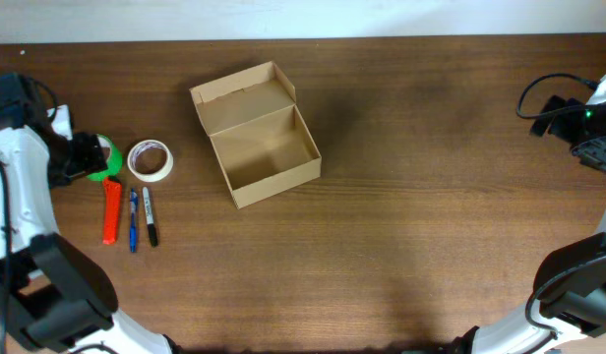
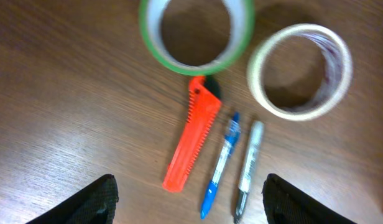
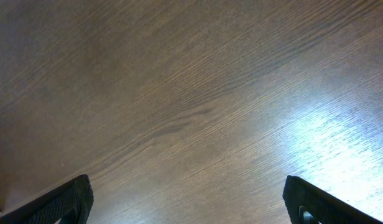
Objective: Pack container
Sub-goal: 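Reach the left gripper to the green tape roll and grasp it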
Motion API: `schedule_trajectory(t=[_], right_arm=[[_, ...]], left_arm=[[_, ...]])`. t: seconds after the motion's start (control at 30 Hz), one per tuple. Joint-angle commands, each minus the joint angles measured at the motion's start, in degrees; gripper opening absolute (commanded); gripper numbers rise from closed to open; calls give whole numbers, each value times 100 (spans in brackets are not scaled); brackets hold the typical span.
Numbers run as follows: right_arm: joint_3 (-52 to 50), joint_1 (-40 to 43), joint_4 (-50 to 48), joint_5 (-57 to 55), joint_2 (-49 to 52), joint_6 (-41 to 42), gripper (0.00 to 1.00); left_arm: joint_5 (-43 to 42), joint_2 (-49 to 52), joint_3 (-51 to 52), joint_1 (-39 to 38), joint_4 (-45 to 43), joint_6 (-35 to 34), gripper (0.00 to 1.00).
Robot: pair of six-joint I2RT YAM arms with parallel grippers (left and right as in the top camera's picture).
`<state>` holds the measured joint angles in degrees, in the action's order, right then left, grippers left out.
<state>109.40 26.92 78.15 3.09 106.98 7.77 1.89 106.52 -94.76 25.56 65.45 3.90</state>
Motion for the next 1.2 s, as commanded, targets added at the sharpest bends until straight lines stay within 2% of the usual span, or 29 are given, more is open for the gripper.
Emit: schedule_trajectory(t=[0.0, 0.27, 0.43, 1.0, 1.17], right_arm=[[-28, 15, 2, -33, -105, 46, 99], [-28, 15, 2, -35, -105, 44, 99], [-28, 15, 2, -35, -105, 46, 99], [-28, 15, 2, -35, -105, 46, 99], [-28, 15, 2, -35, -105, 44, 99]], left_arm=[[-63, 286, -356, 179, -74, -175, 76], [-407, 787, -750, 295, -695, -15, 76], [-240, 1097, -896, 348, -999, 0, 76], [-260, 2013, -903, 498, -1281, 221, 76], [-258, 2118, -903, 498, -1344, 216, 71]])
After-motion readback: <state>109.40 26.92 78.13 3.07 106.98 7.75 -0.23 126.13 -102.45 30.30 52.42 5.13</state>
